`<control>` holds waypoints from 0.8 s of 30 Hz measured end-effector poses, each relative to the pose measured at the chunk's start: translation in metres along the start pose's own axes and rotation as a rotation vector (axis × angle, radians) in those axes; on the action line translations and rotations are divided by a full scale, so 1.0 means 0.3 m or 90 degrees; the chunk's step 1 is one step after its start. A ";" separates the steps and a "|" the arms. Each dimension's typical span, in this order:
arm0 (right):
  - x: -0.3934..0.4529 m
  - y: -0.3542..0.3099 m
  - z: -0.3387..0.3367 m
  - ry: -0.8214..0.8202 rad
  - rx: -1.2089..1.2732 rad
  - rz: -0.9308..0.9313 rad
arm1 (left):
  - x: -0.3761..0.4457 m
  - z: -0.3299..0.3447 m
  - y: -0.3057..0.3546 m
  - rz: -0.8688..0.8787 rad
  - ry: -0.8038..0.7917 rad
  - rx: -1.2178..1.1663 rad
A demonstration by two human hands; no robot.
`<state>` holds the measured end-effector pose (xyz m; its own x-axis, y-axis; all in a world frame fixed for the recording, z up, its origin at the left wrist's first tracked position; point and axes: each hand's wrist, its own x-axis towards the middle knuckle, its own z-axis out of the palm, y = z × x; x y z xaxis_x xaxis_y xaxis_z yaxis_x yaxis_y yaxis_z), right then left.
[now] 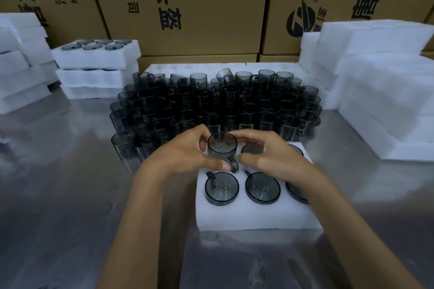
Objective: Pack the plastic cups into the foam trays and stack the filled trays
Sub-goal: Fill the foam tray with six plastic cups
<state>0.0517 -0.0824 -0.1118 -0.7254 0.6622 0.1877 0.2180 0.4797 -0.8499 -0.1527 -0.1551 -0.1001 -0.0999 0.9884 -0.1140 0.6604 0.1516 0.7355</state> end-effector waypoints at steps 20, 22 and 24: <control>-0.016 0.027 0.045 0.063 -0.400 0.065 | 0.041 -0.005 -0.057 -0.066 -0.008 -0.122; -0.025 0.025 0.048 0.076 -0.392 0.064 | 0.040 -0.007 -0.049 -0.073 -0.013 -0.116; -0.036 0.020 0.048 0.082 -0.386 0.073 | 0.034 -0.005 -0.040 -0.074 -0.019 -0.085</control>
<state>0.0514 -0.0950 -0.1261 -0.5997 0.7743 0.2022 0.6478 0.6181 -0.4453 -0.1629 -0.1470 -0.1091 -0.1460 0.9641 -0.2216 0.5412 0.2654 0.7979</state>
